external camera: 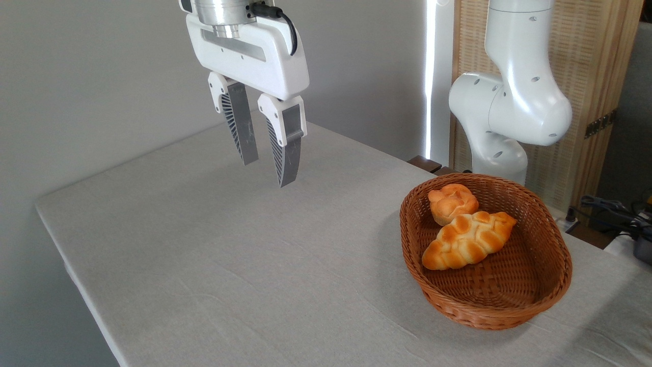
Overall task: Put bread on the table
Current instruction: 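Move the open gripper toward the wicker basket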
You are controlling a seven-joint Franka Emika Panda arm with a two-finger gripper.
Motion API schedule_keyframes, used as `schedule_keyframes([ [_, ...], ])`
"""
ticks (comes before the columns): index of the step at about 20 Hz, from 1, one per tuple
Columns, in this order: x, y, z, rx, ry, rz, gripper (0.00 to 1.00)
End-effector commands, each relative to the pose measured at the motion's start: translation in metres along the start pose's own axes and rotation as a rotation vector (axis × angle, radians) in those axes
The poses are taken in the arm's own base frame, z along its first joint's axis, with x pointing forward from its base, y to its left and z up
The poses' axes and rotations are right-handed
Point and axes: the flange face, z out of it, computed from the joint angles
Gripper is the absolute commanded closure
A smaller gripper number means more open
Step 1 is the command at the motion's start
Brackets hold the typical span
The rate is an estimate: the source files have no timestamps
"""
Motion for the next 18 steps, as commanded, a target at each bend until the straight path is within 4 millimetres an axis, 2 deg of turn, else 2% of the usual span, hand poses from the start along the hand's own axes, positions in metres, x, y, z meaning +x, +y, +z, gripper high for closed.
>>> schedule_keyframes([
  [1, -0.002, -0.001, -0.004, -0.005, 0.005, 0.009, 0.0],
  [13, -0.005, 0.0, -0.005, -0.008, 0.004, 0.005, 0.0],
  [18, -0.029, 0.024, 0.006, -0.041, -0.033, 0.022, 0.0],
])
